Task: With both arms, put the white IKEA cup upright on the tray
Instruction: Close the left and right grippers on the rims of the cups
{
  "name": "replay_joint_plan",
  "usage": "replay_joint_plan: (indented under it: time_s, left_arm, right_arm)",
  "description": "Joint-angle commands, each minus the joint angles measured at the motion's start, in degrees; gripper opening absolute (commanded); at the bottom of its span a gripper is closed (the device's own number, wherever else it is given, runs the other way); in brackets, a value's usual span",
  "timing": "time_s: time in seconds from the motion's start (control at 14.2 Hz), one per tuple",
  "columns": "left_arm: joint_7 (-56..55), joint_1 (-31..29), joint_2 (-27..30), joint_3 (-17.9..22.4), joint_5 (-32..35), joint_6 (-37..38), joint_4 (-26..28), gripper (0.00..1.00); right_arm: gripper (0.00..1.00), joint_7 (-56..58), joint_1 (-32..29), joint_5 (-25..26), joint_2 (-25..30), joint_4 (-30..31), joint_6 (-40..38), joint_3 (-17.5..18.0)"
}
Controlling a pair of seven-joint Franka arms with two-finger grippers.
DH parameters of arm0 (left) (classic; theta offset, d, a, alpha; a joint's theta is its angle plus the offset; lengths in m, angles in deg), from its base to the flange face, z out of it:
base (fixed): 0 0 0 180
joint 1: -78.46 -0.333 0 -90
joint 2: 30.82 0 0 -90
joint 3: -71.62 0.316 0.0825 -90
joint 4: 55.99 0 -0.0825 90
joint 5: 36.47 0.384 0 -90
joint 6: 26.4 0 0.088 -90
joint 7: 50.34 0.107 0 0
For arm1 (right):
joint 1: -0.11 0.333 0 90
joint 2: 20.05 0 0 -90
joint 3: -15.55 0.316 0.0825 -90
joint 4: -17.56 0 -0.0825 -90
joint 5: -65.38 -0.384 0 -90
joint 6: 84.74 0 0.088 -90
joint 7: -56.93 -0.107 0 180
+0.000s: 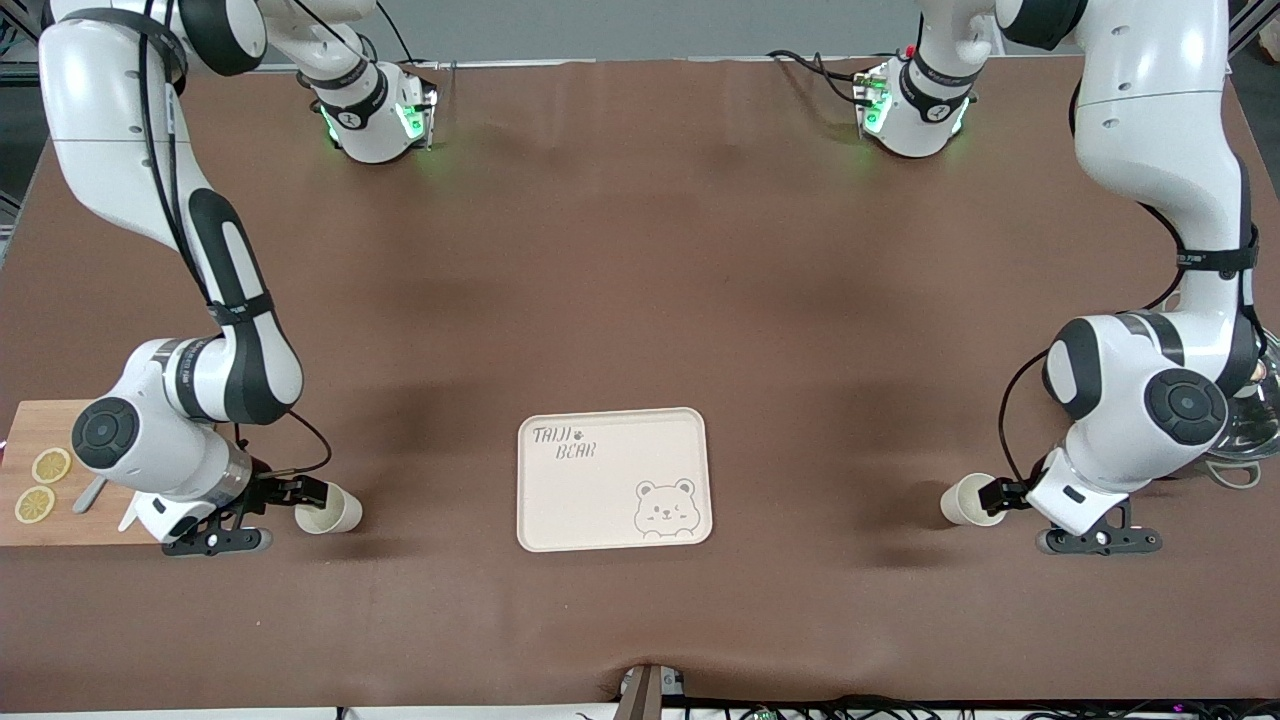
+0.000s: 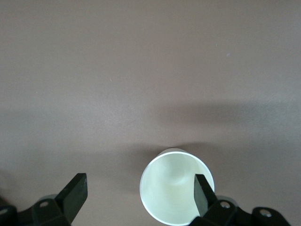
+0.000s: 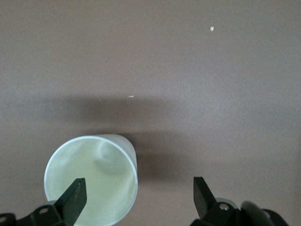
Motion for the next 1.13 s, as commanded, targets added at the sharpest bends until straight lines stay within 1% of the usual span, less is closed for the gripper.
replay_joint_plan:
  time_s: [0.0,0.21,0.49,0.56,0.63,0.77,0.92,0.99,1.06]
  left_arm:
    - [-0.14,0.08,-0.71,0.11,-0.81,-1.15,0.92,1.00]
    - [-0.14,0.08,-2.38,0.11,-0.89,-2.11,1.71,1.00]
    - [-0.23,0.08,-3.09,0.11,-0.98,-3.08,1.98,1.00]
    - [-0.40,-0.01,-3.09,0.11,-0.98,-3.08,1.98,0.97]
    - [-0.40,-0.01,-3.09,0.02,-0.98,-3.08,1.98,0.82]
    - [-0.49,-0.01,-3.09,0.02,-1.16,-3.08,1.89,0.57]
    - [-0.58,-0.01,-3.09,0.11,-2.82,-3.08,1.89,0.31]
    - [-0.58,-0.01,-3.09,0.11,-3.18,-3.08,1.80,0.22]
    - [-0.58,-0.01,-3.09,0.11,-3.18,-3.08,1.72,0.17]
  right_arm:
    - [1.00,1.14,-0.47,-1.25,-2.35,-2.21,1.55,0.43]
    - [1.00,1.22,-0.47,-1.25,-3.05,-2.21,1.64,0.34]
    - [1.00,1.14,-0.21,-1.78,-3.41,-2.21,2.26,0.34]
    - [1.00,1.14,-0.21,-1.87,-3.50,-2.12,2.26,0.43]
    - [1.00,1.14,-0.21,-1.78,-3.50,-2.12,2.26,0.43]
    - [1.00,1.23,-0.21,-1.78,-3.76,-2.12,2.35,0.34]
    - [1.00,1.23,-0.12,-1.78,-3.76,-2.12,2.26,0.34]
    - [0.89,1.23,-0.12,-1.78,-3.76,-2.12,2.35,0.43]
    - [0.76,1.23,-0.03,-1.78,-3.76,-2.12,2.35,0.34]
